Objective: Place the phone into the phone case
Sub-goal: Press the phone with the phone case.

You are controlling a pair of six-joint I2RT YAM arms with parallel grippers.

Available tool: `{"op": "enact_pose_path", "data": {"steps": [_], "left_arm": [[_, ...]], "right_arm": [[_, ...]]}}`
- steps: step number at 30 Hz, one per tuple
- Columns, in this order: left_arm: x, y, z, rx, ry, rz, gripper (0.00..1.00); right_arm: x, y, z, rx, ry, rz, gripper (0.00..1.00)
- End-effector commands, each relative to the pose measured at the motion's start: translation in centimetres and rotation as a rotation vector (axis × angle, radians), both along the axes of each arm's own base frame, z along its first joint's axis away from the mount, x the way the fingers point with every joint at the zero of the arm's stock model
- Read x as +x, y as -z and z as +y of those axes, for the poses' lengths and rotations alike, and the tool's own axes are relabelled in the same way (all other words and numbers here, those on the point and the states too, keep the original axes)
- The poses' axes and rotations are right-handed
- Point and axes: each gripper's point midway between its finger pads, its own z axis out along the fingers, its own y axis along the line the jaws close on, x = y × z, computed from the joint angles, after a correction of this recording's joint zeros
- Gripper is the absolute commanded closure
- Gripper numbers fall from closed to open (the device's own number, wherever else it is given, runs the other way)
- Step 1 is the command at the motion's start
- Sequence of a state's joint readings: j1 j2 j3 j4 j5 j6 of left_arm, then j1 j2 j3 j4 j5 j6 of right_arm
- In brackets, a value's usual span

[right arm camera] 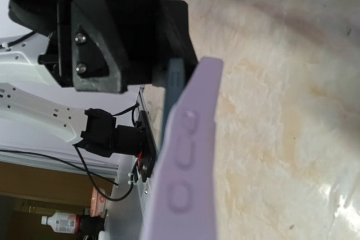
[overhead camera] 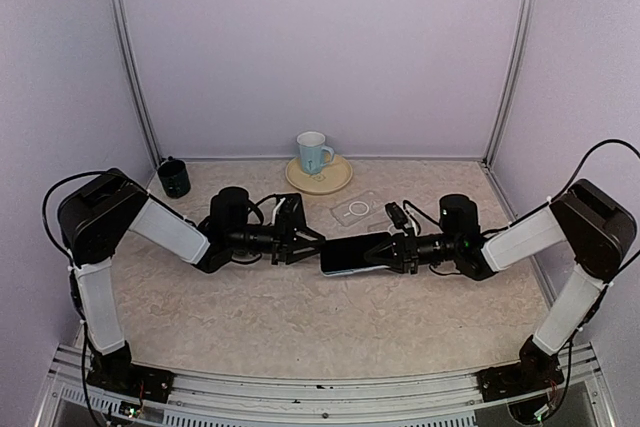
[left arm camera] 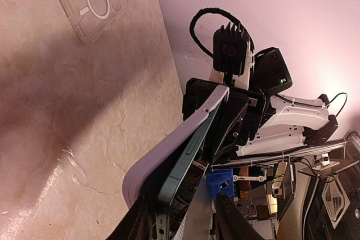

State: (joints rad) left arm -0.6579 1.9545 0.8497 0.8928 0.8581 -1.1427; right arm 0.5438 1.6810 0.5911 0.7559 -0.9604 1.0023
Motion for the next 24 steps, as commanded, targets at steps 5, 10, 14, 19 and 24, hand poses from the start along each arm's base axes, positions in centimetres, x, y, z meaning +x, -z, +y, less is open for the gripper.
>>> {"op": "enact_pose_path", "data": {"steps": [5,10,14,19,24], "left_arm": [[1.8,-1.2,2.5,0.051,-0.112,-0.088,0.58],[0.9,-1.5,2.0,0.04,-0.084,-0.109,0.54],[-0.4,-2.5,1.1,0.0,-0.043,-0.133,0.52],[-0.9,-4.4,0.5,0.037,-0.074,-0.262,0.5],[-0.6,-5.1,0.0,0.25,-0.127,-0.465,0.45]], "right_arm": [[-0.7,-4.1,-0.3,0.087,-0.054,-0.157,0.95],[-1.0,-4.9,-0.4,0.099,-0.067,-0.191,0.95],[-1.2,-5.3,-0.5,0.096,-0.069,-0.218,0.95],[0.1,-4.7,-0.9,0.027,0.007,-0.17,0.96],[1.4,-4.0,-1.2,-0.019,0.079,-0.078,0.97]]}}
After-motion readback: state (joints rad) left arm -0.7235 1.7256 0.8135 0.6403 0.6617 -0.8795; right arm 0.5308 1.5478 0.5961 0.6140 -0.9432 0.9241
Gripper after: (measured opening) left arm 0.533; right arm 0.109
